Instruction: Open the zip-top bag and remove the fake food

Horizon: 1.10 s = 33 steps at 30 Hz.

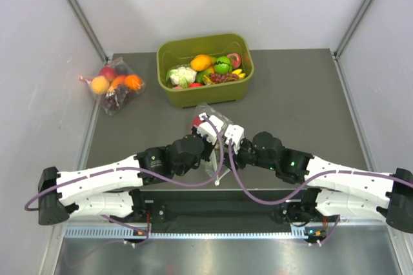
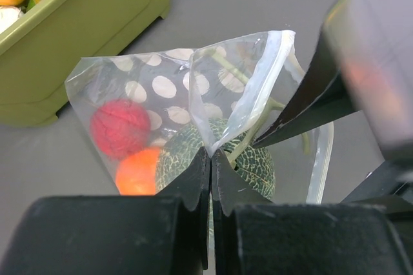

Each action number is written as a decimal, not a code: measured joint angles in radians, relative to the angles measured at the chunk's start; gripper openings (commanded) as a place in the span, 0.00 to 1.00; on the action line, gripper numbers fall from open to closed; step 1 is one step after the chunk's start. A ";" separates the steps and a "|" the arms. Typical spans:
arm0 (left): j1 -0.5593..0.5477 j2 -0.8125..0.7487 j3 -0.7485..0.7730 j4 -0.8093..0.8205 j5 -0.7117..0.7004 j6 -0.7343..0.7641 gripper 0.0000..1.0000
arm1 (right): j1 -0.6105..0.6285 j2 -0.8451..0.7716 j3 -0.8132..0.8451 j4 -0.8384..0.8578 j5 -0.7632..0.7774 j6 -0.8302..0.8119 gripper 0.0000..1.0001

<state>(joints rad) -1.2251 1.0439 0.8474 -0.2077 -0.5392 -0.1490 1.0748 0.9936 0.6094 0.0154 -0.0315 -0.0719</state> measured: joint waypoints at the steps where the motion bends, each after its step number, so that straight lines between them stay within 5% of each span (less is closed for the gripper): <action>1: 0.000 0.001 0.003 -0.003 0.002 0.002 0.00 | 0.000 0.009 0.000 0.000 -0.002 -0.010 0.57; 6: 0.002 0.001 0.004 -0.014 0.023 0.014 0.00 | 0.000 0.055 0.000 0.002 0.001 -0.056 0.53; 9: 0.003 0.001 0.004 -0.021 0.032 0.021 0.00 | 0.000 0.090 0.000 0.002 0.010 -0.084 0.36; 13: 0.013 0.001 0.004 -0.034 0.038 0.021 0.00 | 0.000 0.105 0.000 0.001 0.015 -0.103 0.01; 22: 0.079 0.013 0.004 -0.033 0.053 0.021 0.00 | 0.011 0.060 0.000 -0.028 0.016 -0.107 0.00; 33: 0.138 0.039 -0.008 -0.029 0.098 0.020 0.00 | 0.025 -0.237 -0.080 0.037 0.044 -0.010 0.02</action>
<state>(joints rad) -1.0870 1.0832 0.8394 -0.2363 -0.4416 -0.1291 1.0996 0.7567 0.5297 0.0528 0.0128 -0.0818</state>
